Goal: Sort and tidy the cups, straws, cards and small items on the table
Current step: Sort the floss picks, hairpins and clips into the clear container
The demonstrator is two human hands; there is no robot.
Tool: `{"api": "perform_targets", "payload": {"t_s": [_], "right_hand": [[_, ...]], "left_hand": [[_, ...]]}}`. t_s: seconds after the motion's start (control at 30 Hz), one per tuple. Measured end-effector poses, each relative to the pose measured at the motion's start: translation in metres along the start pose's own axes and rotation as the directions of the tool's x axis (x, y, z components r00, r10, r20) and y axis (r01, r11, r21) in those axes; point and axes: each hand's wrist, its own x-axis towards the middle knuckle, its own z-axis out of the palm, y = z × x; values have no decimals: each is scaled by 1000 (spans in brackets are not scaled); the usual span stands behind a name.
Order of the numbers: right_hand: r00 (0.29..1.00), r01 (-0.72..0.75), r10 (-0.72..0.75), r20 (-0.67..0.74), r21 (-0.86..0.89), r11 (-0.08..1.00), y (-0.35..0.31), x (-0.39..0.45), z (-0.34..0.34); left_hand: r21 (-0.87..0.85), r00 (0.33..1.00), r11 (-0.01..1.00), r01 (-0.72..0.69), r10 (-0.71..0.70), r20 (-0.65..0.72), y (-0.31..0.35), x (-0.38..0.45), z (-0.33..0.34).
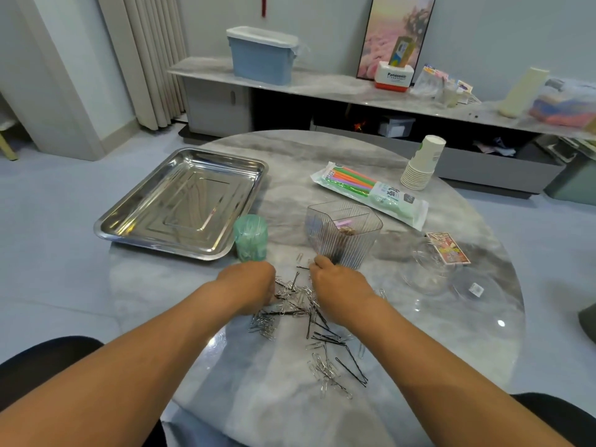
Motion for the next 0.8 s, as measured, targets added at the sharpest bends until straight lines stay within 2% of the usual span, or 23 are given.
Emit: {"api": "perform_targets", "payload": {"t_s": [0.1, 0.23, 0.37, 0.43, 0.53, 0.67, 0.73, 0.8], "right_hand": [[995, 82, -79, 54, -50, 995, 6, 0, -5], [988, 78, -93, 127, 118, 990, 11, -3, -11], [999, -5, -6, 44, 248, 969, 17, -2, -11], [1000, 6, -7, 0, 200, 980, 18, -1, -7], [998, 53, -55, 29, 59, 997, 15, -4, 2], [990, 102, -104, 94, 26, 994, 22, -7, 0], [984, 94, -108, 143, 99, 991, 27, -8, -6], [990, 35, -59, 125, 181, 983, 28, -10, -10]], "left_hand": [[-46, 999, 999, 10, -12, -51, -5, 1, -2], [-104, 998, 994, -22, 16, -56, -4, 4, -3], [-173, 995, 981, -93, 95, 3, 5, 8, -5], [-201, 990, 971, -129, 138, 32, 10, 8, -5], [-220, 984, 964, -153, 168, 51, 13, 8, -5], [-171, 993, 981, -94, 104, 50, 6, 7, -9], [-121, 998, 992, -34, 41, 50, 2, 5, -12], [-83, 998, 996, 15, -11, 59, 1, 3, -14]]}}
